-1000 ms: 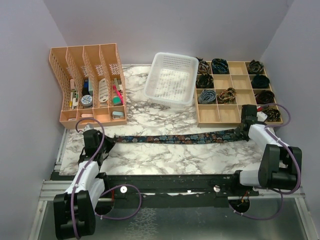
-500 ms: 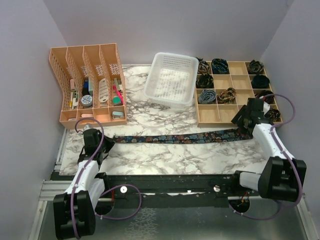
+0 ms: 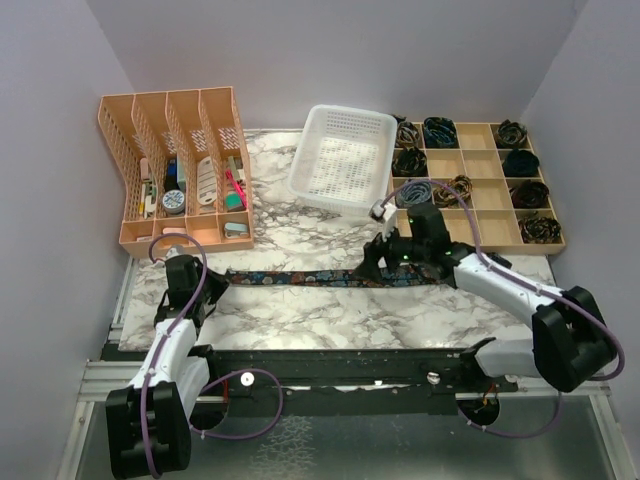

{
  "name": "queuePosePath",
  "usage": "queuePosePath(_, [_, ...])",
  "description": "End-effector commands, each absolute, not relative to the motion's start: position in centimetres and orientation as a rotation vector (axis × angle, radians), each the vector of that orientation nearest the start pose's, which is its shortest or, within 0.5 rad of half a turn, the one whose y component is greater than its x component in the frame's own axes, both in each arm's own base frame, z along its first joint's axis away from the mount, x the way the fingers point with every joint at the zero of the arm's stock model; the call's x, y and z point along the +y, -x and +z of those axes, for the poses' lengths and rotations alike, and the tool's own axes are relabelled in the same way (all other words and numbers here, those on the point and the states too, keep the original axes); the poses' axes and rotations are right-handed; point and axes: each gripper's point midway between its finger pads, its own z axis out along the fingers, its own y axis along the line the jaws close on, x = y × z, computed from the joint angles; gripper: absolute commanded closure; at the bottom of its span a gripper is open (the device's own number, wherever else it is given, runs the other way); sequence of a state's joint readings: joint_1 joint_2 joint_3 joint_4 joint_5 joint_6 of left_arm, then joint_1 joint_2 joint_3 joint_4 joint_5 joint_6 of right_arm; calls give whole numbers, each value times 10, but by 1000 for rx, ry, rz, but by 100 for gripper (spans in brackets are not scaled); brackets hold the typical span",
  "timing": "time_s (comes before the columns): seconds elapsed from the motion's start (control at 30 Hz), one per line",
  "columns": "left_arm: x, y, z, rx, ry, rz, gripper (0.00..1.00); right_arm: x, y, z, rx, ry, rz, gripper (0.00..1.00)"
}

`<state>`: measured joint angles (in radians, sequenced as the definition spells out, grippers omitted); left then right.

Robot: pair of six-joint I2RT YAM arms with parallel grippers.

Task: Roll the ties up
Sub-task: Flatten out the tie at the center of the board.

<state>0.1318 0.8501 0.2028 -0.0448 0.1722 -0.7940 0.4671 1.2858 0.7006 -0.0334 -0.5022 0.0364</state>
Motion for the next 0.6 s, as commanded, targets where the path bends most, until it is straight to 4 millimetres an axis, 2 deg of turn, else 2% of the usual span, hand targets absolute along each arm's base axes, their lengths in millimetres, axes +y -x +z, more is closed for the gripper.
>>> queuePosePath(0.0, [-27, -254, 42, 2101, 925, -552, 100, 260, -255, 100, 1740, 1301, 787, 15])
queuePosePath(0.1, [-27, -254, 41, 2102, 926, -555, 100, 273, -257, 81, 1670, 1451, 738, 14])
queuePosePath(0.2, [-27, -254, 41, 2105, 925, -552, 100, 283, -249, 66, 1648, 1594, 793, 16])
queuePosePath(0.27, [-28, -254, 41, 2106, 923, -555, 100, 288, -248, 57, 1646, 1626, 798, 18])
queuePosePath(0.43, [-29, -254, 41, 2108, 920, -566, 100, 299, -261, 48, 1656, 1630, 770, 20])
queuePosePath(0.57, [-29, -254, 43, 2108, 918, -567, 100, 304, -263, 36, 1697, 1659, 769, 31])
